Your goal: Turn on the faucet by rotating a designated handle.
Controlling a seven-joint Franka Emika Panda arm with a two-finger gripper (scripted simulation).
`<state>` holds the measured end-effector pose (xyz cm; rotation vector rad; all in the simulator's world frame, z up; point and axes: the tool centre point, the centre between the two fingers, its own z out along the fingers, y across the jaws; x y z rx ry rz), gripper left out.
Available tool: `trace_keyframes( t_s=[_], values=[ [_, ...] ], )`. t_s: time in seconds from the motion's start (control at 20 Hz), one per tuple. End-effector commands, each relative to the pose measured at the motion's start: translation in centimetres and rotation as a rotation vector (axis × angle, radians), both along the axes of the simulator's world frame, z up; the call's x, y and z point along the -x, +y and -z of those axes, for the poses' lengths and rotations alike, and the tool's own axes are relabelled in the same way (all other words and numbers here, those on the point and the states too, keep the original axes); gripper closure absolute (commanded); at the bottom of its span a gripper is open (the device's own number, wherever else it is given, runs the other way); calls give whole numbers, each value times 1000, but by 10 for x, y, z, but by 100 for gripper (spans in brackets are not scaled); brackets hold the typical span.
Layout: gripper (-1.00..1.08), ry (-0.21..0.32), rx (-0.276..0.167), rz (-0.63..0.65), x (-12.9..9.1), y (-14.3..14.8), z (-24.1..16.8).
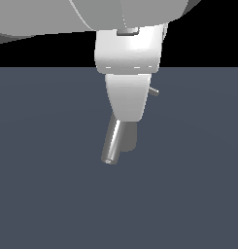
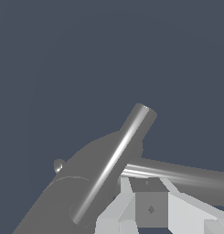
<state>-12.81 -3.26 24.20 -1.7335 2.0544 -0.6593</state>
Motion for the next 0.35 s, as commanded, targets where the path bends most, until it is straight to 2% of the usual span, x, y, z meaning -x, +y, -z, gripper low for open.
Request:
trace_keyframes(
  t_s=[0.0, 0.3],
  values=[
    [108, 7, -13, 58, 3, -28, 1],
    [108, 10, -14, 65, -1, -42, -3]
  ],
)
